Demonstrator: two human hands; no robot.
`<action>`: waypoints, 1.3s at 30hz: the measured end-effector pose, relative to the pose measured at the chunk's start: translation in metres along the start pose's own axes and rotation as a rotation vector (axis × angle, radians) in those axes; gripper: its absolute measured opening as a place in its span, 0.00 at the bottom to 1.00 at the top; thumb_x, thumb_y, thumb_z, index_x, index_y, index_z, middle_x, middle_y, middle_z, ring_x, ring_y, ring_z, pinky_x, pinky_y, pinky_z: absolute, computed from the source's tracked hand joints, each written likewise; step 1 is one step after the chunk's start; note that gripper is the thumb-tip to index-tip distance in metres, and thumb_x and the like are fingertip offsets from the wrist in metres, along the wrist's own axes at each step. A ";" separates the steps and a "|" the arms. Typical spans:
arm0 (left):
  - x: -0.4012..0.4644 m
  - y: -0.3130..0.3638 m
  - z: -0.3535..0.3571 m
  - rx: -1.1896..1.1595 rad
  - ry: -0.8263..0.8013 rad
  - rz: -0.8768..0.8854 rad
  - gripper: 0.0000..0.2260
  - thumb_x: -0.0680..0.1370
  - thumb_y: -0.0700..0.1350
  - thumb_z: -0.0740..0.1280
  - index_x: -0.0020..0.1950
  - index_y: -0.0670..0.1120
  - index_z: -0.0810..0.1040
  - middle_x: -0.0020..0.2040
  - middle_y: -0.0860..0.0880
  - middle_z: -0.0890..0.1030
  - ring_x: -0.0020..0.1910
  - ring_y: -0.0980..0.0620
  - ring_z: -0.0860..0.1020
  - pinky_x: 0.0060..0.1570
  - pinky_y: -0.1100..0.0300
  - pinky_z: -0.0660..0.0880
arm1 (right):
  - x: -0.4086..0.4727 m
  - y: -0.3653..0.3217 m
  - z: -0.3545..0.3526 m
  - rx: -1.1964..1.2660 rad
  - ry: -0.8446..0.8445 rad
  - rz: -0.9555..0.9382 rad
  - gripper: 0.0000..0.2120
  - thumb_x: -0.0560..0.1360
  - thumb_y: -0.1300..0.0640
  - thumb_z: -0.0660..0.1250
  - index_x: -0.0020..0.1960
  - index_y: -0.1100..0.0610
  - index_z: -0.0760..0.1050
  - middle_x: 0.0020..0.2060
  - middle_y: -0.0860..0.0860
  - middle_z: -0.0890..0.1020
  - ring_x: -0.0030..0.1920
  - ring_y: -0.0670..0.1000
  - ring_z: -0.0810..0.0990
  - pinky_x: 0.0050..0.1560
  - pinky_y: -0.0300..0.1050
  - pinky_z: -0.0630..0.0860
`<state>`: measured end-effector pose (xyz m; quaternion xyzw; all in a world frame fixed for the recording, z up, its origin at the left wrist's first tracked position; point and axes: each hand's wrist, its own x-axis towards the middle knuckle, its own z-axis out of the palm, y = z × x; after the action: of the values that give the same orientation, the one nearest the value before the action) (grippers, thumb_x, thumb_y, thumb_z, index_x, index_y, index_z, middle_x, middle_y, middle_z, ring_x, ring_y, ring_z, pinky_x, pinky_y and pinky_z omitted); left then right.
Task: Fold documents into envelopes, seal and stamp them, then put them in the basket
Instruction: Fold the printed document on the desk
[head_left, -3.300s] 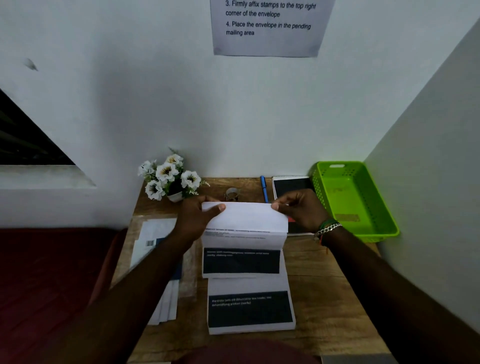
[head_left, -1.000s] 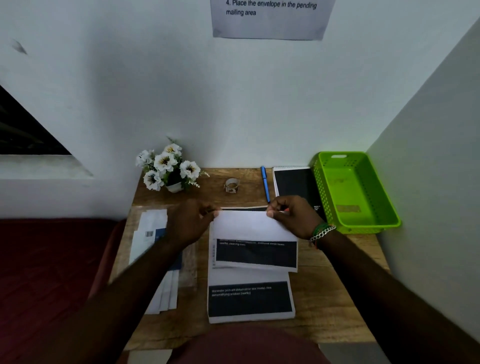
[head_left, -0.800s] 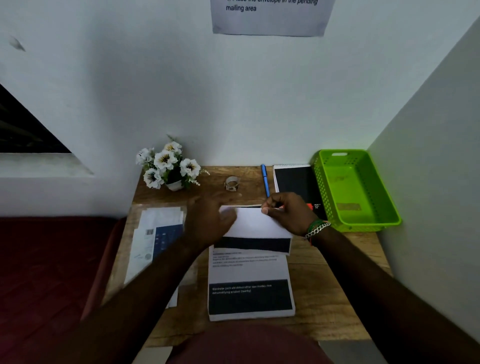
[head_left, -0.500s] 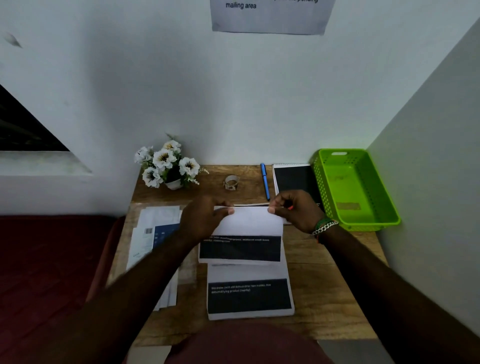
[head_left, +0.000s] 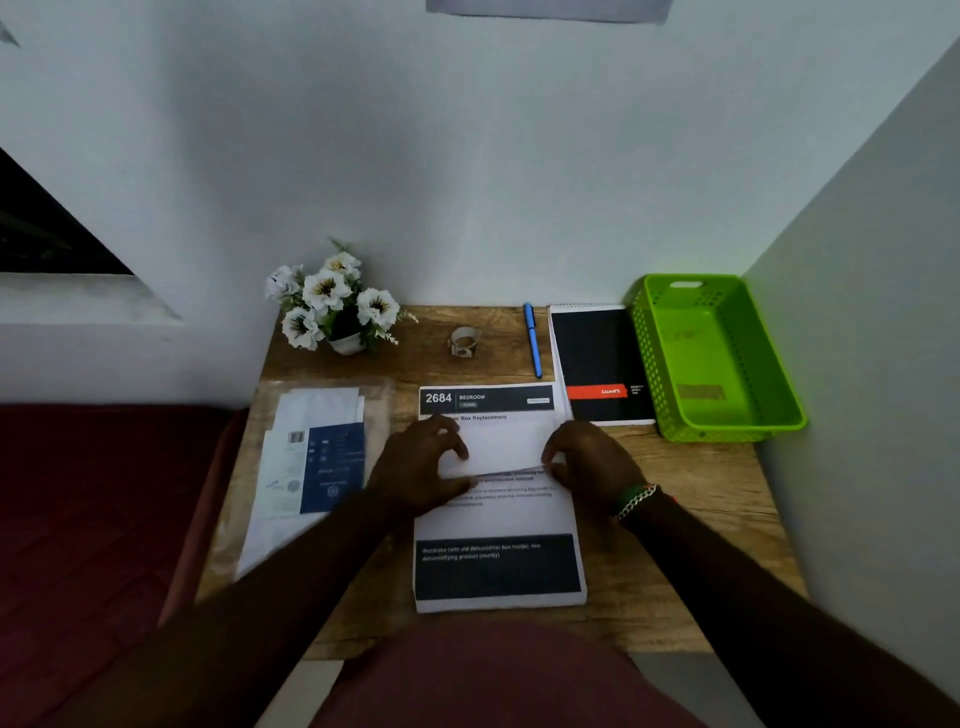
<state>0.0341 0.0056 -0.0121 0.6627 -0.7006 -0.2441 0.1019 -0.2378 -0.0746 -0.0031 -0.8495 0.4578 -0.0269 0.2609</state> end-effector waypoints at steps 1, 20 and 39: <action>-0.001 -0.001 0.003 0.021 -0.012 -0.018 0.17 0.72 0.65 0.70 0.56 0.58 0.79 0.70 0.55 0.72 0.70 0.53 0.69 0.66 0.52 0.67 | -0.002 0.000 0.004 -0.026 -0.027 0.002 0.06 0.72 0.54 0.73 0.48 0.47 0.79 0.52 0.47 0.79 0.57 0.48 0.75 0.60 0.45 0.75; 0.008 0.029 0.003 0.134 0.089 -0.093 0.20 0.74 0.65 0.68 0.62 0.60 0.74 0.64 0.58 0.77 0.67 0.53 0.72 0.69 0.41 0.57 | 0.030 -0.034 0.017 0.069 0.036 0.099 0.04 0.78 0.48 0.65 0.51 0.45 0.78 0.49 0.46 0.83 0.54 0.50 0.77 0.61 0.57 0.72; 0.009 -0.007 -0.010 -0.276 0.044 -0.131 0.02 0.78 0.53 0.70 0.49 0.57 0.81 0.48 0.60 0.82 0.48 0.61 0.78 0.51 0.54 0.75 | 0.022 -0.021 0.004 0.236 0.050 0.079 0.03 0.77 0.51 0.70 0.48 0.49 0.80 0.45 0.45 0.83 0.48 0.46 0.79 0.52 0.45 0.76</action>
<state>0.0435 -0.0050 -0.0086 0.6918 -0.6134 -0.3296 0.1911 -0.2075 -0.0813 -0.0005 -0.7933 0.4908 -0.0914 0.3485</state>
